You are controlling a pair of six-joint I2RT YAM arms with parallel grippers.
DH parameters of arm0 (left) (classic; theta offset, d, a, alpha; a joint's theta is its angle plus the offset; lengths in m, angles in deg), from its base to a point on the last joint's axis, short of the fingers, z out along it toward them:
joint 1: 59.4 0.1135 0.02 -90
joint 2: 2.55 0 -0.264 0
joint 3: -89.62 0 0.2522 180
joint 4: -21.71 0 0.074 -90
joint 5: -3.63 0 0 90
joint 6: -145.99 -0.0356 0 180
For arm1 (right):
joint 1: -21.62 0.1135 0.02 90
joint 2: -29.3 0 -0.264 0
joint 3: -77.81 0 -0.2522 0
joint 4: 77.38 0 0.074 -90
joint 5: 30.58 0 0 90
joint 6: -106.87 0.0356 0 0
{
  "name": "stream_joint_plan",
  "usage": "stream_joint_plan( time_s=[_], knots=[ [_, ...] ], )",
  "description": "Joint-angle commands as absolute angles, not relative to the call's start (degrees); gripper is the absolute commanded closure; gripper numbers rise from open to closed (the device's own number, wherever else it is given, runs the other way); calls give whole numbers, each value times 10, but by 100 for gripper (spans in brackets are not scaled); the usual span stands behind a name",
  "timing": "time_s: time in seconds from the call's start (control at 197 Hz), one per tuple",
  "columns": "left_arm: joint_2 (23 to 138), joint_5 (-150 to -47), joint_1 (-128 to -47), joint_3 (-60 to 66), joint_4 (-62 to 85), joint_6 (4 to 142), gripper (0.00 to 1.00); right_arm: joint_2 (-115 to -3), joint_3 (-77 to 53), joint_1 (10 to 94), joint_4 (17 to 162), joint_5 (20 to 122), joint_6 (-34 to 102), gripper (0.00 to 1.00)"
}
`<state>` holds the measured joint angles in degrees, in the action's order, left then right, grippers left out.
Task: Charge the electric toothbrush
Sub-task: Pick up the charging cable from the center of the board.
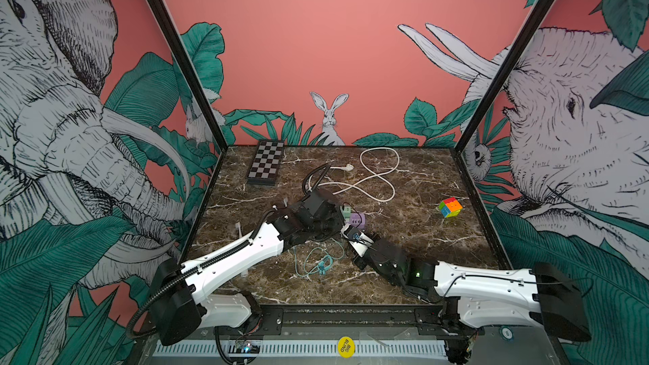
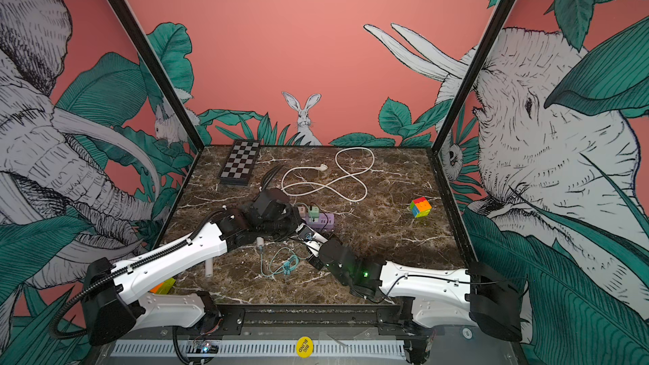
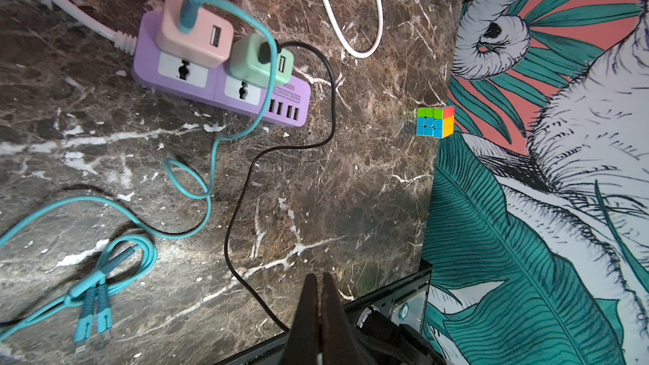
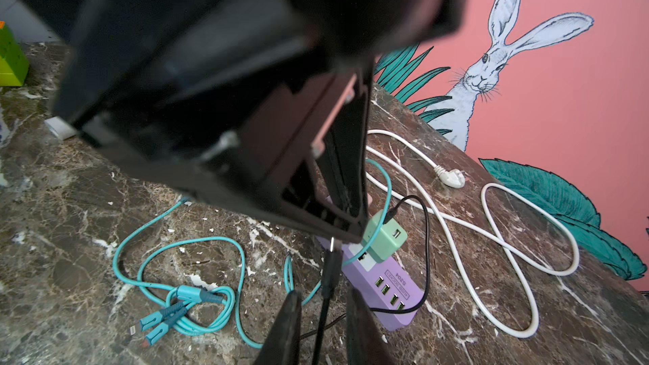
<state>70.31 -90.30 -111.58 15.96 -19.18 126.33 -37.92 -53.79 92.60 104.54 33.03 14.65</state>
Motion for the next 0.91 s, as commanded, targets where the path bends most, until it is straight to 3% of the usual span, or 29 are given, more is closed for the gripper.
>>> stream_joint_plan(
  time_s=[0.0, 0.908],
  knots=[
    [687, -900, -1116, 166, -199, 1268, 100, -391, -520, 936, 1063, 301, 125, 77],
    [671, -890, -1115, 166, -205, 1272, 100, -436, -513, 945, 1063, 255, 108, 74]
  ],
)
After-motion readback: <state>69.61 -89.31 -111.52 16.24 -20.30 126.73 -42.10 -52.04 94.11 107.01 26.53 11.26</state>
